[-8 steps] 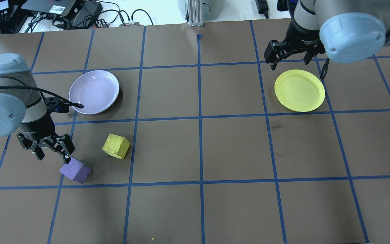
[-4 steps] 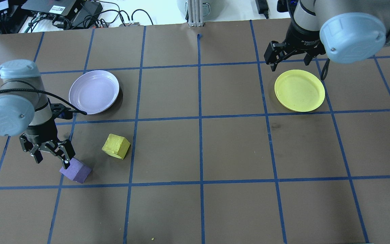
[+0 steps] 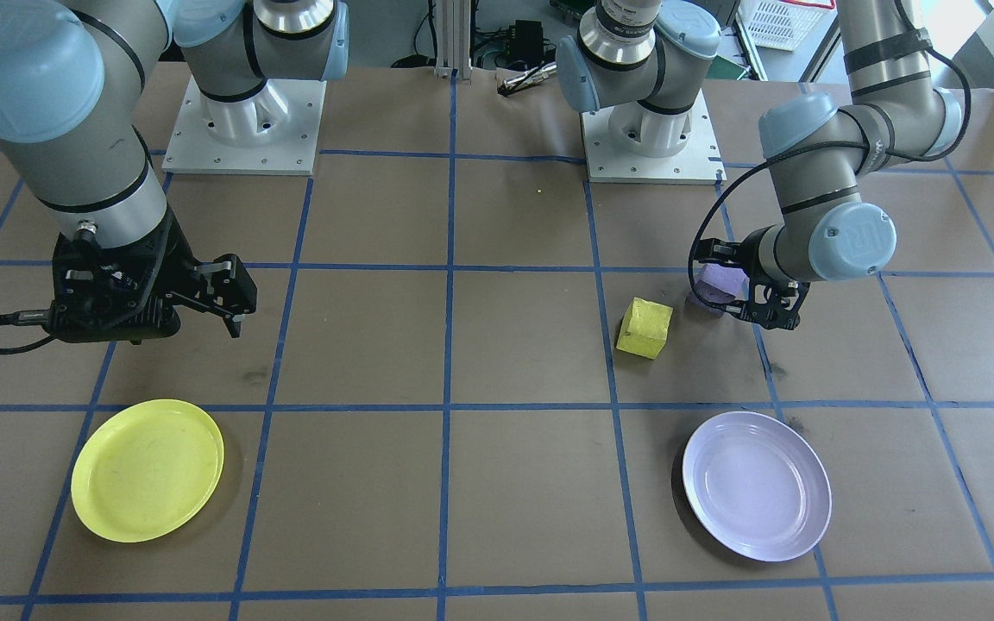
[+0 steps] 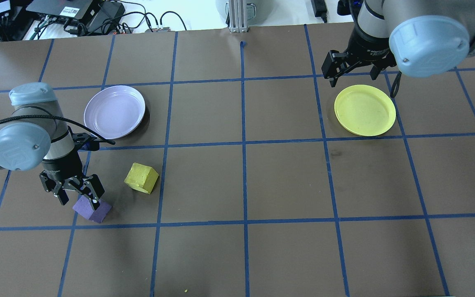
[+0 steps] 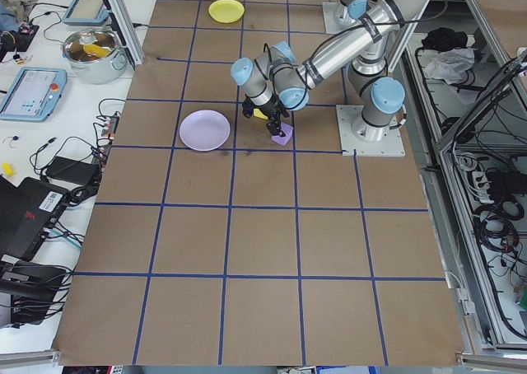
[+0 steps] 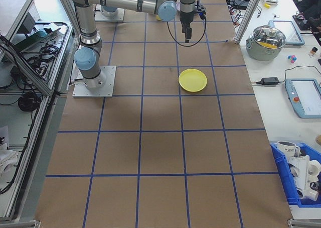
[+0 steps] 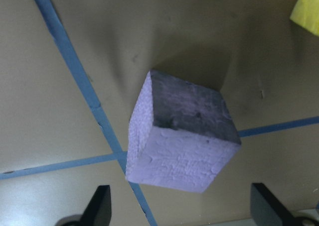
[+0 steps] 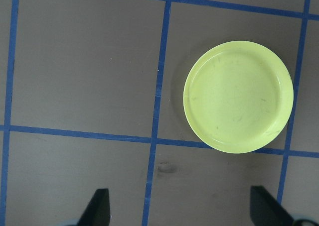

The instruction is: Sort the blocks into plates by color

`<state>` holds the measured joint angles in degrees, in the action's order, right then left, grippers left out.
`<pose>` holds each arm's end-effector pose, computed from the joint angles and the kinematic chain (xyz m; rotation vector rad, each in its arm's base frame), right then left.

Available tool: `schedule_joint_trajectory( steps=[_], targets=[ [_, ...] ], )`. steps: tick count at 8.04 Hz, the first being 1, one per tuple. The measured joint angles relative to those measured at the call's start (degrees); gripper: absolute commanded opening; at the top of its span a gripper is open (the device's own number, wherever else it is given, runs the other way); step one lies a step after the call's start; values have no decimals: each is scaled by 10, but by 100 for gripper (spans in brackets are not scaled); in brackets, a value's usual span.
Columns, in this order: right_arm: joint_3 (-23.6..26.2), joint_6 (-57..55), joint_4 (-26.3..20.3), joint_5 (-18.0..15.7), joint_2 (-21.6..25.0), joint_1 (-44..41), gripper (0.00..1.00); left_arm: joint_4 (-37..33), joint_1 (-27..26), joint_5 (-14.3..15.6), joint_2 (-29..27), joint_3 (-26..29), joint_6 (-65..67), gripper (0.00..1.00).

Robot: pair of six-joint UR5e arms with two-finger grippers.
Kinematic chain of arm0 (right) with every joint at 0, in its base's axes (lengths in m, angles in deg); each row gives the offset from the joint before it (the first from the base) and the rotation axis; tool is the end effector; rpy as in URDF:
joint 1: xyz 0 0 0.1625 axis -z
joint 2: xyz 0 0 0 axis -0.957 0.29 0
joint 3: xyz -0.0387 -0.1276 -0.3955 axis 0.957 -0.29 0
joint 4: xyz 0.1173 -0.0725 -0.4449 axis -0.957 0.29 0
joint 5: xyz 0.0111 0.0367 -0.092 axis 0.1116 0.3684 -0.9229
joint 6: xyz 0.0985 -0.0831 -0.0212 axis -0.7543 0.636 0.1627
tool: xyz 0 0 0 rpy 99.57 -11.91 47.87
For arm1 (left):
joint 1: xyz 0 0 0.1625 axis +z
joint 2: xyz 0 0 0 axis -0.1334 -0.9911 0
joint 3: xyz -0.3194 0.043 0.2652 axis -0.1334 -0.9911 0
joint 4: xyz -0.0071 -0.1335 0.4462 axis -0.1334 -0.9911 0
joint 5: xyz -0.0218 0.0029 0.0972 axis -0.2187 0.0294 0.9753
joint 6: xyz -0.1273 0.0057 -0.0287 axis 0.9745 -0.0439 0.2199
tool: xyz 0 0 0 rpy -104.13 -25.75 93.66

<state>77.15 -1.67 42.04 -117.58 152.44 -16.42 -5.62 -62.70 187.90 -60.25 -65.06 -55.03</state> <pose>0.1227 -0.6150 0.3742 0.1729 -3.0841 0.1217 0.0551 -0.4644 0.1479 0.2917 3.0094 0.8316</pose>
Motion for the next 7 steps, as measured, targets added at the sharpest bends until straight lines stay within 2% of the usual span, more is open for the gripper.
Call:
schedule_joint_trajectory(
  steps=[3, 7],
  targets=[
    [0, -1, 5, 0, 0, 0, 100, 32, -2, -2, -20, -1, -13, 97],
    [0, -1, 4, 0, 0, 0, 100, 43, -3, -3, -27, -13, -14, 97]
  ],
)
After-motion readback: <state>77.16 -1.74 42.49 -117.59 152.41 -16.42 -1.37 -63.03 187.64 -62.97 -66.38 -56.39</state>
